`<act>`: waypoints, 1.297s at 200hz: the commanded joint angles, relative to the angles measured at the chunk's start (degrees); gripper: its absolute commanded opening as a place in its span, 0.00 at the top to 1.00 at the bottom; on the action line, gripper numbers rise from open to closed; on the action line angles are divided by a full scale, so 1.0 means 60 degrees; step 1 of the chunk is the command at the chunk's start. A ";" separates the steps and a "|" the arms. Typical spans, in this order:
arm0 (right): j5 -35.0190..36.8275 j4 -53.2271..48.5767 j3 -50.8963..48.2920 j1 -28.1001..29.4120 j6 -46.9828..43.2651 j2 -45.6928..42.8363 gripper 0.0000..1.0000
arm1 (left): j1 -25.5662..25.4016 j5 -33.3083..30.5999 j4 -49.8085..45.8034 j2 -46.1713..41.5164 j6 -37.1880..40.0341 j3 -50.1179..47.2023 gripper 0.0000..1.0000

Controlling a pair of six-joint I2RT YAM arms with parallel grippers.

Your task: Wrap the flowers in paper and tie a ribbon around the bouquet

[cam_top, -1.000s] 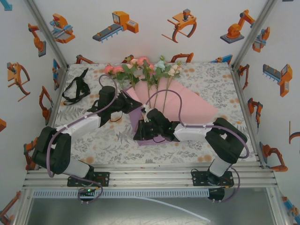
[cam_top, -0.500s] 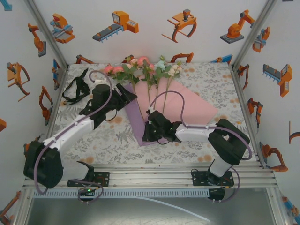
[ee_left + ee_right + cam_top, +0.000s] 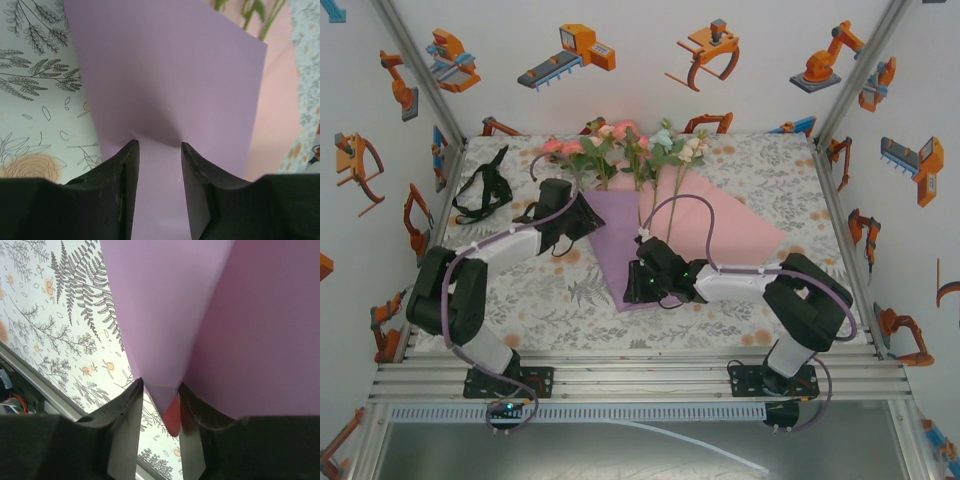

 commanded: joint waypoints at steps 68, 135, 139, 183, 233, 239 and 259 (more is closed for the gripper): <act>0.1077 0.0538 -0.0962 -0.0349 -0.0256 -0.1559 0.38 | -0.0259 0.1235 0.2643 0.1330 -0.0661 0.0225 0.63; -0.0745 0.3410 -0.1134 -0.0936 0.1414 -0.0146 0.83 | -0.0183 0.1101 0.2717 0.1114 -0.0585 0.0320 0.60; -0.0660 0.3411 -0.1182 -0.0948 0.1422 -0.0182 0.86 | -0.0162 0.1094 0.2687 0.0982 -0.0541 0.0321 0.59; 0.0229 0.3426 -0.1890 -0.1009 0.1384 -0.0857 1.00 | 0.0211 -0.0636 0.0844 -0.1316 0.0744 0.0164 0.39; 0.0054 0.3426 -0.1869 -0.1048 0.1553 -0.0313 0.94 | 0.0381 -0.1564 -0.0288 -0.1154 0.0981 0.0156 0.32; 0.0047 0.3426 -0.1857 -0.1039 0.1561 -0.0291 0.92 | 0.0371 -0.1434 -0.0173 -0.0961 0.0964 0.0186 0.32; 0.0219 0.3239 -0.1883 -0.1038 0.1677 -0.0353 0.92 | 0.0366 -0.1221 -0.0075 -0.0184 0.0840 0.0488 0.34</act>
